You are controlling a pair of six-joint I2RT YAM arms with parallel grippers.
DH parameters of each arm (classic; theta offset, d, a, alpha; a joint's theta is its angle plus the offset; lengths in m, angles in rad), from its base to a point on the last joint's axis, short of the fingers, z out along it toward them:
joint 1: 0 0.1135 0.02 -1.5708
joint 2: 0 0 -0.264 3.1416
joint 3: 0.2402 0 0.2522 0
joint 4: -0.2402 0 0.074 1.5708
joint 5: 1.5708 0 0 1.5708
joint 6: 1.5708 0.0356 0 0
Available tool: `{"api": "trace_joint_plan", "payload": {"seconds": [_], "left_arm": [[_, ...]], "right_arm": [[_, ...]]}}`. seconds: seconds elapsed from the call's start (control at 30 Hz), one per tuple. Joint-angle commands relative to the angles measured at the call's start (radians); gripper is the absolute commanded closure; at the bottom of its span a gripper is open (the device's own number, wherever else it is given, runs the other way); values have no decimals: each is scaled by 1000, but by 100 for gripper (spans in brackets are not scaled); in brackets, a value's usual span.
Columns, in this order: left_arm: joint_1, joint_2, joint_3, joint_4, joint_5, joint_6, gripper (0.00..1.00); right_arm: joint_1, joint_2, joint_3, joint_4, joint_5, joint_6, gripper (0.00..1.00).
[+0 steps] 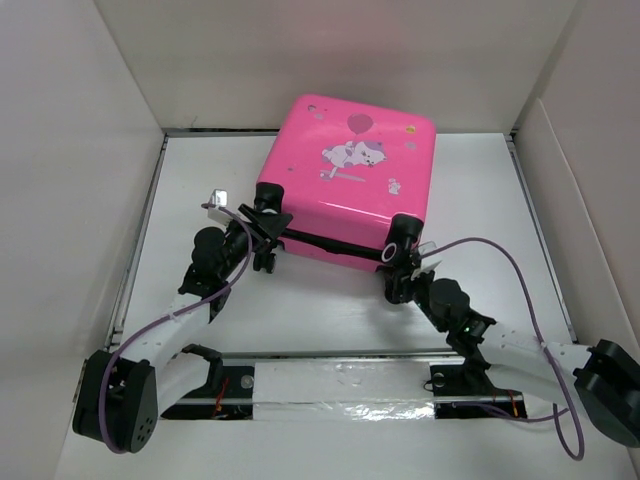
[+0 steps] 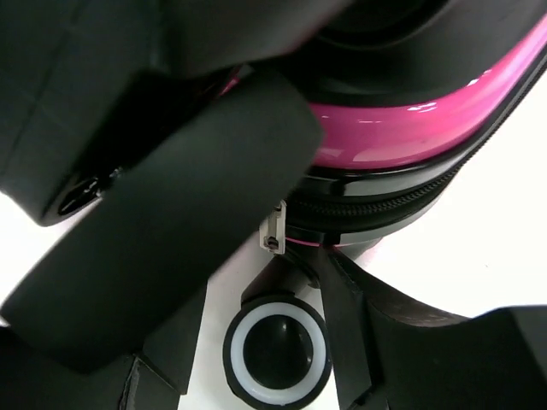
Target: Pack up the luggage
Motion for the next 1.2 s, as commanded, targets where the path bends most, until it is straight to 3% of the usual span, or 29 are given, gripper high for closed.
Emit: {"api": "trace_joint_plan", "payload": {"seconds": [0.0, 0.17, 0.37, 0.57, 0.73, 0.87, 1.0, 1.17], "left_arm": [[-21, -51, 52, 349, 16, 44, 100], [-21, -62, 46, 328, 13, 52, 100], [-21, -98, 14, 305, -11, 58, 100], [-21, -111, -26, 339, 25, 12, 100], [-21, -105, -74, 401, 79, -33, 100], [-111, -66, -108, 447, 75, -23, 100], [-260, -22, -112, 446, -19, 35, 100], [-291, 69, -129, 548, -16, 15, 100]], "right_arm": [[-21, 21, 55, 235, -3, -43, 45], [-21, 52, 71, 340, 2, -55, 54], [-21, -7, 45, 403, 89, -55, 44], [-21, -66, 19, 397, 233, -66, 51], [-66, -13, -1, 456, 274, -103, 52], [-103, 45, -4, 485, 169, -64, 51], [-104, 52, -17, 507, 212, -72, 61], [-144, 62, -11, 527, 130, -70, 60]]}}
